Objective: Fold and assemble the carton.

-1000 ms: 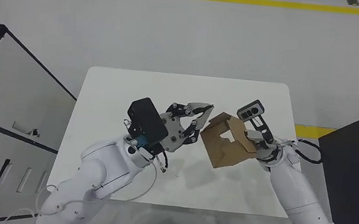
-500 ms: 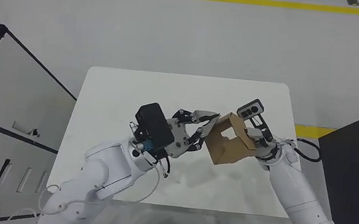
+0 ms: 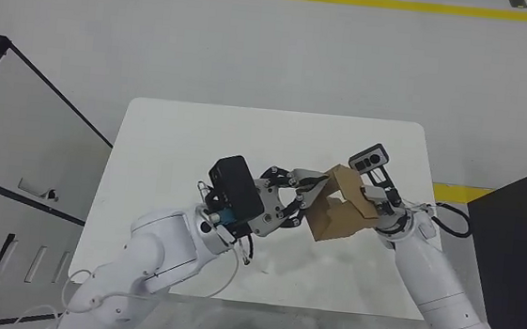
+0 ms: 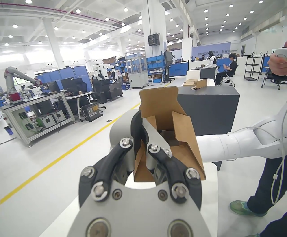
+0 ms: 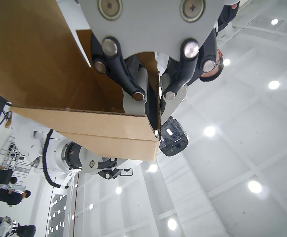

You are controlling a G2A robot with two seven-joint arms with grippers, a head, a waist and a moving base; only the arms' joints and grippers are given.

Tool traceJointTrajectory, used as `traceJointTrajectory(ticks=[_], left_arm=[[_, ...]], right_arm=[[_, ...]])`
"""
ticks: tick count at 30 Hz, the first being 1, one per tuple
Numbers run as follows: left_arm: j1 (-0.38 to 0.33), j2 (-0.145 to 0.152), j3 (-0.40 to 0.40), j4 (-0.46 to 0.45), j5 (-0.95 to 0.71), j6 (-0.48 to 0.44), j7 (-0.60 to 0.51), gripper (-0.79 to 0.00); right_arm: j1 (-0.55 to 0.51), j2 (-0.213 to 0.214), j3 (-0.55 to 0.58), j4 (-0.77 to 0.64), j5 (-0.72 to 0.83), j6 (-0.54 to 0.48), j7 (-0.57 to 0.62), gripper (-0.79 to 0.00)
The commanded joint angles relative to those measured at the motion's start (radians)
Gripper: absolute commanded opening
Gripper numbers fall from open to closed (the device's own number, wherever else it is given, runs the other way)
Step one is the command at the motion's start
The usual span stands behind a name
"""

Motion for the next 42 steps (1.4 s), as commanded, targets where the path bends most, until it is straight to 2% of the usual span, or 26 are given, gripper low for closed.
traceJointTrajectory(ticks=[1, 17, 42], left_arm=[[-0.002, 0.0, 0.002, -0.001, 0.002, -0.004, -0.002, -0.785], [-0.011, -0.004, 0.0, -0.015, 0.008, 0.003, 0.004, -0.785], [-0.018, -0.009, 0.021, -0.011, 0.017, -0.017, -0.008, -0.785]], right_arm=[[0.0, 0.001, 0.001, -0.002, 0.0, -0.002, 0.0, -0.785], [0.002, 0.006, 0.014, -0.02, 0.002, -0.073, 0.0, -0.785], [0.012, 0.022, -0.006, -0.037, 0.006, -0.12, 0.0, -0.785]])
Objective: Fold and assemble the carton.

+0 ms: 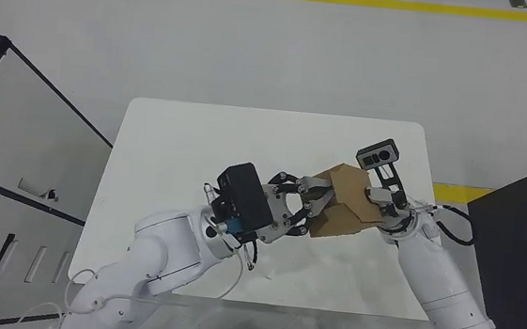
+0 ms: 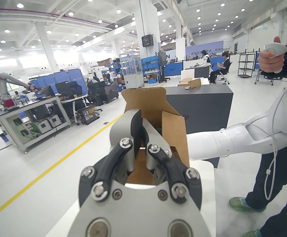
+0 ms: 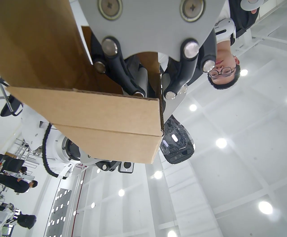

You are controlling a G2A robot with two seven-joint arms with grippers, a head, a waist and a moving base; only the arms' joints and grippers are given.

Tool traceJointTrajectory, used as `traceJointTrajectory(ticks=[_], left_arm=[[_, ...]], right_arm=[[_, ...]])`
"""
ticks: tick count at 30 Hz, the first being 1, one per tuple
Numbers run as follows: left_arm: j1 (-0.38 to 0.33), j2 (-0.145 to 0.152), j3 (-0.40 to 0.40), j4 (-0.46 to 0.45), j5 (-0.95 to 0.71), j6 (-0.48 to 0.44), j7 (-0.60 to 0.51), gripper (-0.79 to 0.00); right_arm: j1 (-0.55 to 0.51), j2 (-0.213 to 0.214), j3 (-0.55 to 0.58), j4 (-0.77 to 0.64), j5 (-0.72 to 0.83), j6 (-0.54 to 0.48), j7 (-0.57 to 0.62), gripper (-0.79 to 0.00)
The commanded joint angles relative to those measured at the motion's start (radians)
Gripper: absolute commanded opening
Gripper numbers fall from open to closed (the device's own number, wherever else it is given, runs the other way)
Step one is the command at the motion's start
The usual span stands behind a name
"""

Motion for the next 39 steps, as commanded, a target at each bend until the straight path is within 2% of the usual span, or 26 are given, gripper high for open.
traceJointTrajectory(ticks=[1, 22, 27, 33, 39], left_arm=[[0.0, 0.0, -0.005, -0.003, 0.0, 0.005, 0.002, -0.785], [0.004, -0.002, -0.007, 0.0, -0.001, -0.005, -0.003, -0.785], [0.0, -0.002, -0.045, -0.01, -0.008, 0.022, 0.021, -0.785], [0.006, 0.0, -0.07, -0.034, -0.023, 0.01, 0.024, -0.785], [0.008, 0.0, -0.049, -0.047, -0.033, -0.033, 0.018, -0.785]], right_arm=[[-0.001, 0.002, 0.0, 0.001, 0.001, -0.002, 0.0, -0.785], [0.006, 0.014, -0.022, -0.002, 0.017, -0.024, 0.0, -0.785], [0.007, 0.016, -0.023, 0.01, 0.025, -0.032, 0.0, -0.785], [0.009, 0.017, -0.026, 0.018, 0.042, -0.036, 0.0, -0.785], [0.015, 0.018, -0.033, 0.026, 0.047, -0.04, 0.0, -0.785]])
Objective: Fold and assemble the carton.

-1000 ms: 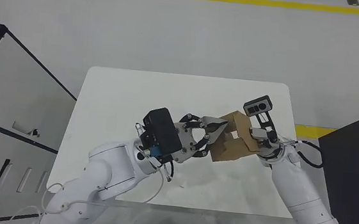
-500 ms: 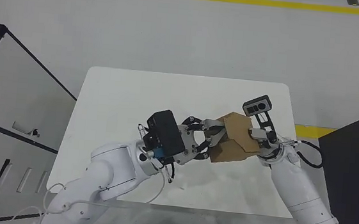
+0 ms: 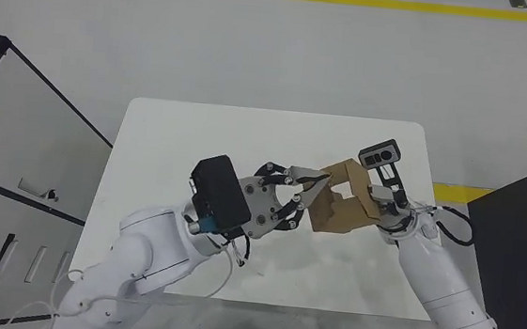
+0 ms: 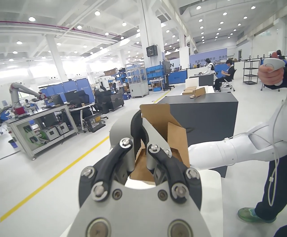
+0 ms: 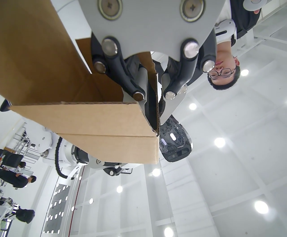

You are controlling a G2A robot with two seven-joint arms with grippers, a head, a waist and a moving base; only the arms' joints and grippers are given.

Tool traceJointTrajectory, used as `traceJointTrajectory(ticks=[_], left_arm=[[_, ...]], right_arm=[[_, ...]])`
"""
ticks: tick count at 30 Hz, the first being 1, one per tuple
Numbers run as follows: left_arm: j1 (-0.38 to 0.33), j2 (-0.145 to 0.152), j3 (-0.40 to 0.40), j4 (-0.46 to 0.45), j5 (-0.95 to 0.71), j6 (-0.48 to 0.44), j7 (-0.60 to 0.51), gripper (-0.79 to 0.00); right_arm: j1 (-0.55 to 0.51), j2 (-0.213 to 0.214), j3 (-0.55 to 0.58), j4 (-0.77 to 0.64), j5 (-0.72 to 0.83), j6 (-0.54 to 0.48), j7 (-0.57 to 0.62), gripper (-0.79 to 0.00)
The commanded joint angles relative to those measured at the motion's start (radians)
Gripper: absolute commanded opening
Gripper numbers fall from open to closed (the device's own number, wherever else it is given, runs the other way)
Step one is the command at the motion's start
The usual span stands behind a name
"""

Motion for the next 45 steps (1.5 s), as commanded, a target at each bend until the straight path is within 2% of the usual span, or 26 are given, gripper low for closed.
traceJointTrajectory(ticks=[1, 13, 18, 22, 30, 37, 41, 45], left_arm=[[0.0, 0.0, 0.009, 0.0, -0.003, -0.014, -0.005, -0.785], [-0.012, -0.003, 0.057, 0.015, 0.003, -0.045, -0.022, -0.785], [-0.014, -0.005, 0.067, 0.016, 0.013, -0.032, -0.03, -0.785], [-0.012, -0.006, 0.042, 0.009, -0.018, 0.014, -0.027, -0.785], [0.007, 0.001, -0.066, -0.018, -0.131, 0.034, -0.068, -0.785], [0.008, 0.001, -0.066, -0.017, -0.134, 0.037, -0.068, -0.785], [0.022, -0.003, -0.076, -0.018, -0.36, 0.084, -0.124, -0.785], [-0.011, -0.003, -0.112, -0.018, -0.613, 0.098, -0.215, -0.785]], right_arm=[[0.002, 0.0, -0.002, 0.001, 0.001, -0.001, 0.0, -0.785], [0.005, 0.003, -0.005, 0.006, -0.002, -0.004, 0.0, -0.785], [0.004, 0.005, -0.004, 0.003, -0.002, -0.006, 0.0, -0.785], [0.0, 0.006, 0.004, 0.0, 0.002, -0.023, 0.0, -0.785], [-0.003, 0.01, 0.027, 0.002, 0.013, -0.062, 0.0, -0.785], [-0.003, 0.01, 0.027, 0.002, 0.013, -0.062, 0.0, -0.785], [-0.009, 0.005, 0.039, -0.003, 0.014, -0.066, 0.0, -0.785], [-0.01, -0.001, 0.035, -0.001, 0.012, -0.066, 0.0, -0.785]])
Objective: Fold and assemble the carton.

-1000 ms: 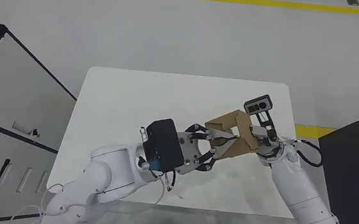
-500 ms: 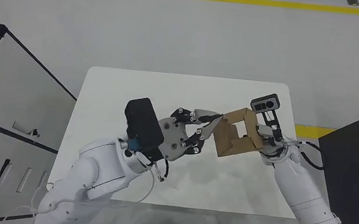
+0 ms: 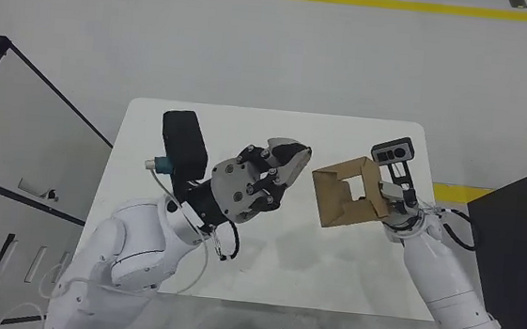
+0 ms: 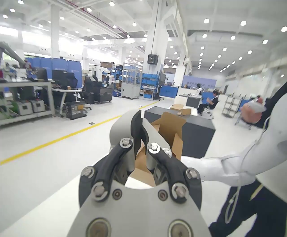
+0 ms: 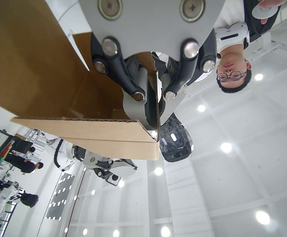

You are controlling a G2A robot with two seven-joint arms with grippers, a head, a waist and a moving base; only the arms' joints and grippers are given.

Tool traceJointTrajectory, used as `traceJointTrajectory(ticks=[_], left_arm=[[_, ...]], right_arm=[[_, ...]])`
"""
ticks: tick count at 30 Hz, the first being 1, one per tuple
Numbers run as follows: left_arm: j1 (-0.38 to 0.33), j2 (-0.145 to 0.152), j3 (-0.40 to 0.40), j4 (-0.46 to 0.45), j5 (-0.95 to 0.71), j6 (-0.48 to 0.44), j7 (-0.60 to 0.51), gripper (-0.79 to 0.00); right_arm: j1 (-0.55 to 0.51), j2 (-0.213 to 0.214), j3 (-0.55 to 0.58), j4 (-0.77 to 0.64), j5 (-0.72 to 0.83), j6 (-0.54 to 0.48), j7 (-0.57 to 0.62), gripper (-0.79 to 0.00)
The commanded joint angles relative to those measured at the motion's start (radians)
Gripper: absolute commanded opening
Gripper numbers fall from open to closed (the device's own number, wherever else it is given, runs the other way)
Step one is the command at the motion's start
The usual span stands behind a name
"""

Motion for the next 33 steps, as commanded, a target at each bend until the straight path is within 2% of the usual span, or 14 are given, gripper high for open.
traceJointTrajectory(ticks=[1, 4, 8, 9, 16, 18, 21, 23, 24, 29, 32, 33], left_arm=[[-0.018, 0.0, -0.018, 0.0, -0.127, 0.009, -0.041, -0.785], [-0.035, 0.001, -0.028, 0.0, -0.273, 0.03, -0.111, -0.785], [-0.029, 0.005, -0.017, 0.0, -0.437, 0.128, -0.25, -0.785], [-0.034, 0.006, -0.023, 0.0, -0.436, 0.139, -0.274, -0.785], [-0.033, 0.006, -0.02, 0.0, -0.443, 0.138, -0.27, -0.785], [-0.028, 0.003, 0.0, 0.0, -0.529, 0.143, -0.26, -0.785], [-0.051, 0.0, 0.015, 0.0, -0.678, 0.202, -0.316, -0.785], [-0.066, -0.004, 0.042, 0.0, -0.854, 0.272, -0.373, -0.785], [-0.085, -0.005, 0.032, 0.0, -0.883, 0.285, -0.366, -0.785], [-0.129, -0.01, 0.042, 0.0, -0.928, 0.369, -0.355, -0.785], [-0.147, -0.009, 0.052, 0.0, -0.894, 0.454, -0.361, -0.785], [-0.166, -0.005, 0.047, 0.0, -0.823, 0.472, -0.376, -0.785]], right_arm=[[0.0, -0.002, -0.003, 0.0, 0.001, 0.0, 0.0, -0.785], [0.001, -0.006, -0.001, -0.001, 0.003, 0.0, 0.0, -0.785], [0.003, -0.013, 0.005, -0.007, 0.0, 0.0, 0.0, -0.785], [0.006, -0.015, 0.006, -0.016, -0.002, 0.0, 0.0, -0.785], [0.006, -0.017, 0.008, -0.017, -0.006, 0.0, 0.0, -0.785], [0.002, -0.018, 0.009, -0.026, -0.01, 0.002, -0.02, -0.785], [-0.007, -0.022, 0.013, -0.027, -0.01, 0.01, 0.0, -0.785], [-0.009, -0.026, 0.01, -0.028, 0.012, 0.017, 0.0, -0.785], [-0.01, -0.026, 0.011, -0.026, 0.01, 0.018, 0.0, -0.785], [-0.012, -0.031, 0.012, -0.023, 0.011, 0.017, 0.0, -0.785], [-0.011, -0.034, 0.012, -0.027, 0.004, 0.004, 0.0, -0.785], [-0.009, -0.034, 0.017, -0.023, -0.007, 0.0, 0.0, -0.785]])
